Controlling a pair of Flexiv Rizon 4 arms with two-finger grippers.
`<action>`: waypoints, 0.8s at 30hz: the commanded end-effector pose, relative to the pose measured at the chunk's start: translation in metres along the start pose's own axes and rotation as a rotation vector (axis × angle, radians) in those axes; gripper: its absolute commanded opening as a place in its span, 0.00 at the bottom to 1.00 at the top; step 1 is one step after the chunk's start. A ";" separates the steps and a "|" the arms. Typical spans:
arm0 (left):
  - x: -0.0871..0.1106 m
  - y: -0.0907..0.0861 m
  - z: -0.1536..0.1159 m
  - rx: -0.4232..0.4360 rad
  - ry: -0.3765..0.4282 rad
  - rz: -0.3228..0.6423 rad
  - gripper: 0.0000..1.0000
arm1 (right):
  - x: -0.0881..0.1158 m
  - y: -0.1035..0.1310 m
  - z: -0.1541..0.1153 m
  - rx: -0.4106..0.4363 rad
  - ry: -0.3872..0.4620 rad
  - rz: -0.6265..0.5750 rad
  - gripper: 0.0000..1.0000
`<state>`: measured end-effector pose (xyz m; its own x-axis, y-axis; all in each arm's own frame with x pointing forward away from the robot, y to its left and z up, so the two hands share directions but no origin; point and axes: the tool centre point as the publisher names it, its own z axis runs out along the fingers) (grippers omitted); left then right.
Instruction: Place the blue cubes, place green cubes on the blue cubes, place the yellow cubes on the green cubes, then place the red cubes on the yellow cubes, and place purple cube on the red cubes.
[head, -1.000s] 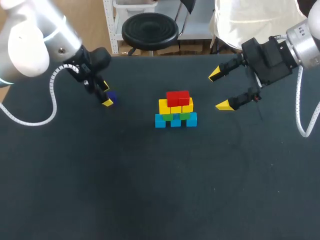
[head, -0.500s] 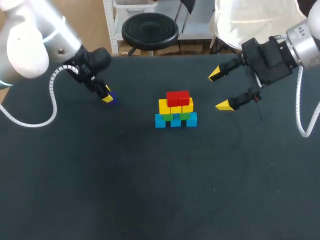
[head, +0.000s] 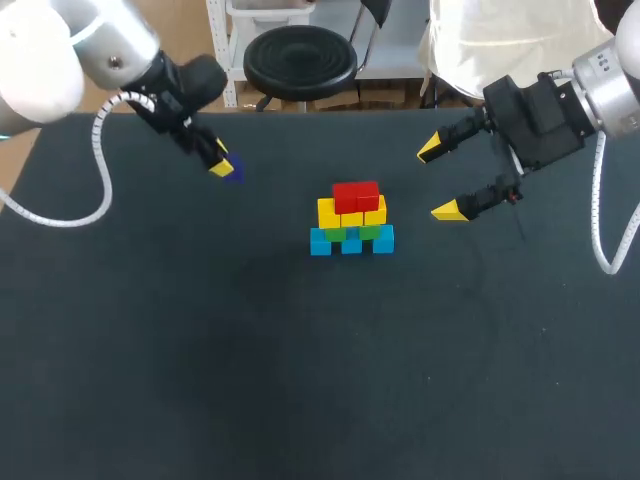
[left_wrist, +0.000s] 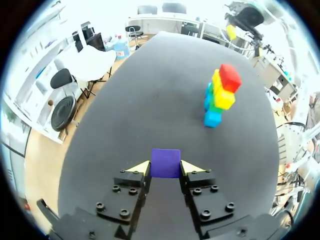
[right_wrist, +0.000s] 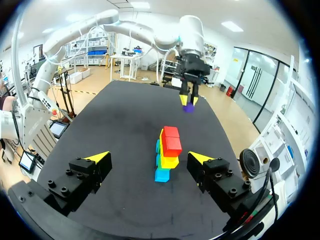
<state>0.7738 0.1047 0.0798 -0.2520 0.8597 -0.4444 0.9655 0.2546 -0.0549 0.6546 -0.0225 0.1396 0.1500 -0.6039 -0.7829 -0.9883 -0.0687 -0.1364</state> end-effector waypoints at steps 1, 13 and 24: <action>-0.011 -0.032 -0.019 -0.029 -0.008 0.033 0.00 | 0.000 0.000 0.000 0.000 -0.002 -0.001 1.00; -0.043 -0.074 -0.043 -0.022 -0.037 0.127 0.00 | 0.000 0.000 0.000 0.000 -0.002 -0.001 1.00; -0.046 -0.082 -0.043 -0.023 -0.018 0.134 0.00 | 0.000 0.000 0.000 0.000 -0.002 -0.001 1.00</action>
<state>0.7047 0.0630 0.1439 -0.1202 0.8787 -0.4620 0.9888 0.1475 0.0233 0.6546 -0.0225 0.1396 0.1500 -0.6039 -0.7828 -0.9883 -0.0687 -0.1364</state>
